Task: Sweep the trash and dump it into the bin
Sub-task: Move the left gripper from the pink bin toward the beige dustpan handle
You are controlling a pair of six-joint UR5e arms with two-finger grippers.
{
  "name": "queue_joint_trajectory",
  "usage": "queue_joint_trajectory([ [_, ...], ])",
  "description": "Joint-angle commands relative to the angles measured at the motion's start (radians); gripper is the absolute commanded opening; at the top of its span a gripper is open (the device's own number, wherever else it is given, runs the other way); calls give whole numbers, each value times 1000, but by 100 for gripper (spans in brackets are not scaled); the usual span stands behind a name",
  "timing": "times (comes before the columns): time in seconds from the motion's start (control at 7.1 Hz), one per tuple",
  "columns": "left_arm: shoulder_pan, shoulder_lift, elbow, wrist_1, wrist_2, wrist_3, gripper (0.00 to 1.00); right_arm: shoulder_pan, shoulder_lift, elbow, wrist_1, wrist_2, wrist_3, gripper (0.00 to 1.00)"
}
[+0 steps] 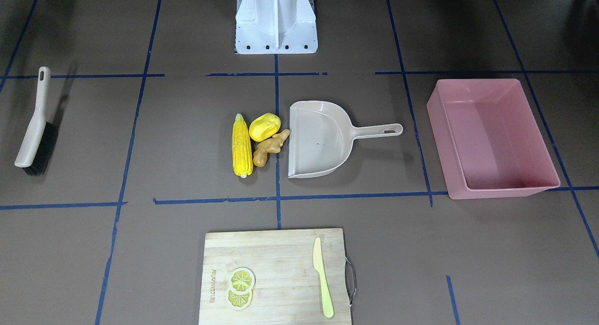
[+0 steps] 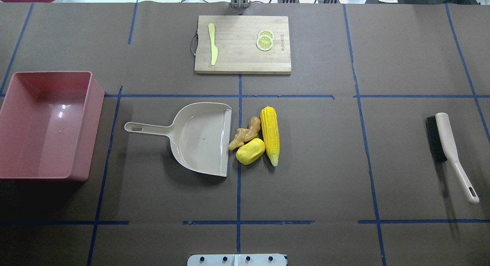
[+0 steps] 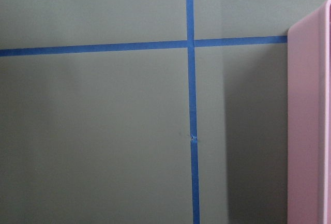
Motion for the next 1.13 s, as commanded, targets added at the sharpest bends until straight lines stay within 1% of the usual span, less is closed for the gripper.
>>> queue_joint_trajectory([
  [0.0,14,10,13,-42,5,51,100,-3,1,2,2,4,2,100],
  [0.42,22,3,2,-42,2,21,100,-6,4,-1,2,5,4,100],
  [0.56,26,1,-22,-42,0,22,100,-6,4,-1,0,5,4,100],
  [0.7,57,0,-57,-44,2,19,100,-6,4,-1,-2,5,5,100],
  [0.99,85,-64,-155,-36,2,-22,100,-8,4,-1,-3,17,7,100],
])
